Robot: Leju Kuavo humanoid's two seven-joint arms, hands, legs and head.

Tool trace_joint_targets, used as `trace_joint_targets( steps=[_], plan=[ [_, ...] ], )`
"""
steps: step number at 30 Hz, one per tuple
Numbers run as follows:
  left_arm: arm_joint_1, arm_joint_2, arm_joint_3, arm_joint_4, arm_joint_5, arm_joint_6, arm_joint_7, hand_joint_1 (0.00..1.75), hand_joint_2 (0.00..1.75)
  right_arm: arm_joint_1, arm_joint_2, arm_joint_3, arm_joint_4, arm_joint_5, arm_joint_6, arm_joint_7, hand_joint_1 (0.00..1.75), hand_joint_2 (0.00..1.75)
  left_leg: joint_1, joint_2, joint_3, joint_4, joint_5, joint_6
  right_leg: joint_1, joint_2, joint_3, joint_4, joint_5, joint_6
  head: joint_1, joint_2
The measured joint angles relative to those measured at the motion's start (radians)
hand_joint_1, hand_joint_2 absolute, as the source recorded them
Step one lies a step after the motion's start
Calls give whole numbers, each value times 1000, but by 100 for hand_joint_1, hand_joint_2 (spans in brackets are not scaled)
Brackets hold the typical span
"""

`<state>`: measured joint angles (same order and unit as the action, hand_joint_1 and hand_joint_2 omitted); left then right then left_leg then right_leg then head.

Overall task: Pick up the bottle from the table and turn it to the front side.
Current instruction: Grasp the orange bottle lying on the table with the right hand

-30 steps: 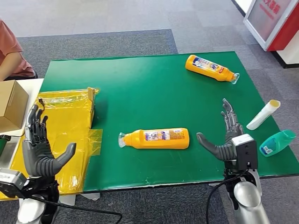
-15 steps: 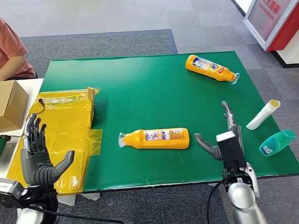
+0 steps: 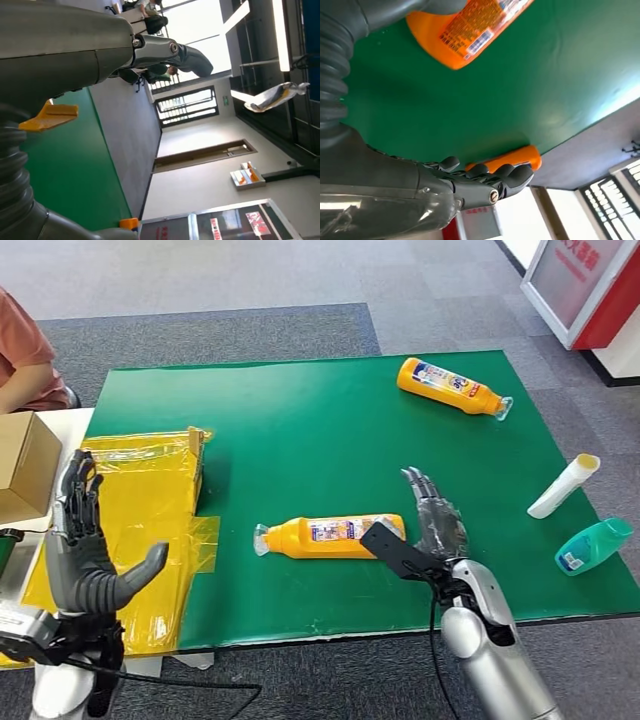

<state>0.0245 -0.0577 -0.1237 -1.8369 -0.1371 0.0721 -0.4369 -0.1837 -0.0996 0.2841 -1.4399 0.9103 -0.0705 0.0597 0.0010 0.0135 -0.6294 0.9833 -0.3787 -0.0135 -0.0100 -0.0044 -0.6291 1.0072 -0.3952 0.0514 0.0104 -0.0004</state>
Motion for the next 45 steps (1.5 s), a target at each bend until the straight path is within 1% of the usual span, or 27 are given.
trace_joint_targets(
  steps=[4,7,15,24,29,33,37,41,45],
  plan=[
    [-86,2,-19,13,-4,-11,30,0,175,-61,0,54,83,21,17,4,0,175,0,0,0,0,1,0,0,0,0,0,1,0,0,0],
    [-136,6,-26,26,-7,-15,42,0,175,-93,0,83,126,25,25,6,0,175,0,0,0,0,1,0,0,0,0,0,1,0,0,0],
    [-226,22,-42,68,-18,-24,59,0,175,-145,0,124,193,-39,100,-4,0,175,0,0,0,0,1,0,0,0,0,0,1,0,0,0],
    [-284,34,-58,105,-20,-27,71,0,175,-188,-2,159,272,-68,122,-8,0,175,0,0,0,0,1,0,0,0,0,0,1,0,0,0],
    [-298,40,-60,115,-19,-27,76,0,175,-199,-7,169,298,-80,118,-5,0,175,0,0,0,0,1,0,0,0,0,0,1,0,0,0],
    [-297,43,-60,118,-19,-26,79,0,175,-199,-18,173,288,-86,108,-3,0,175,0,0,0,0,1,0,0,0,0,0,1,0,0,0],
    [-294,47,-60,119,-19,-26,79,0,175,-189,-40,189,246,-83,125,4,0,175,0,0,0,0,1,0,0,0,-1,0,1,0,0,0],
    [-296,49,-60,120,-19,-31,79,0,175,-181,-51,214,239,-66,142,22,0,175,0,0,0,0,1,0,0,0,-1,0,0,0,0,0],
    [-313,49,-65,120,-29,-40,87,0,175,-182,-51,250,285,-4,114,52,0,175,0,0,0,0,1,0,0,0,0,0,0,0,0,0]
  ],
)
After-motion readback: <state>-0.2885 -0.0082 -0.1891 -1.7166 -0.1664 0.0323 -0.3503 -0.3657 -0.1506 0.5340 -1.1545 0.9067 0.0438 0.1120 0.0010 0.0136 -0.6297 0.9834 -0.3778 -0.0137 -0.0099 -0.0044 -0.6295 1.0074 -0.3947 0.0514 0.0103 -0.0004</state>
